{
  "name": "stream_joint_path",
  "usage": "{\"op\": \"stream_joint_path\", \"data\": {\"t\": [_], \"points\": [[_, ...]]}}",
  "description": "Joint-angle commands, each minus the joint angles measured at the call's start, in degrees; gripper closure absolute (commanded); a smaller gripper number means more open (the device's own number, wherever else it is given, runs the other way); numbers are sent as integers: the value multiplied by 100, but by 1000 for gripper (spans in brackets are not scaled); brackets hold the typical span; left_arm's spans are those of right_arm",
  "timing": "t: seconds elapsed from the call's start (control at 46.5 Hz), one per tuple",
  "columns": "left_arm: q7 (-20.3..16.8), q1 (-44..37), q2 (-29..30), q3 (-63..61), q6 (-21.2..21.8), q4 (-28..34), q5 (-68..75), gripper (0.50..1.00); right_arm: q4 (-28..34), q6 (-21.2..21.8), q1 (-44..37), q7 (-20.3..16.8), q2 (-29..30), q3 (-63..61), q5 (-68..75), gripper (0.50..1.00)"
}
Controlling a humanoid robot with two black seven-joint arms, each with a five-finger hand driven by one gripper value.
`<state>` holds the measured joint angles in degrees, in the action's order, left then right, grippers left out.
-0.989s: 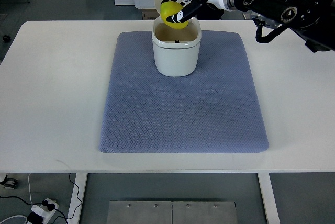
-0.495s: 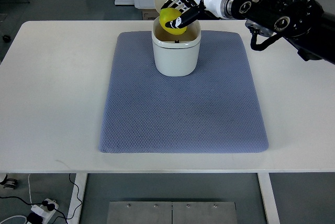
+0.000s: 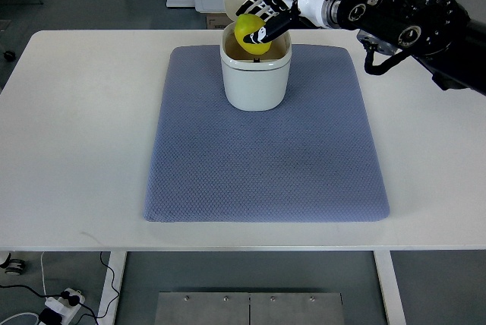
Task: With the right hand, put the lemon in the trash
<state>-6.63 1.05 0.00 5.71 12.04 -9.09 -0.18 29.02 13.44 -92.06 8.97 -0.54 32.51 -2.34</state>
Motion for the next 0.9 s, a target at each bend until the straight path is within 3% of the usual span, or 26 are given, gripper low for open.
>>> {"op": "stream_joint_path", "data": {"t": [0.0, 0.129, 0.151, 0.215, 0.366, 0.624, 0.882], "points": [[4, 0, 0, 0, 0, 4, 0, 500, -2, 0, 4, -27, 1, 1, -4, 643], [4, 0, 0, 0, 0, -5, 0, 500, 7, -8, 4, -18, 1, 10, -4, 655], [4, 0, 0, 0, 0, 4, 0, 500, -2, -8, 4, -18, 1, 10, -12, 672], [-5, 0, 0, 0, 0, 4, 0, 500, -2, -8, 4, -9, -7, 18, -30, 785], [-5, 0, 0, 0, 0, 4, 0, 500, 7, -8, -5, 8, -34, 71, -56, 898], [4, 0, 0, 0, 0, 4, 0, 500, 25, 123, -110, 17, -148, 98, -56, 902], [4, 0, 0, 0, 0, -5, 0, 500, 121, 352, -268, 26, -649, 98, -65, 900]]}}
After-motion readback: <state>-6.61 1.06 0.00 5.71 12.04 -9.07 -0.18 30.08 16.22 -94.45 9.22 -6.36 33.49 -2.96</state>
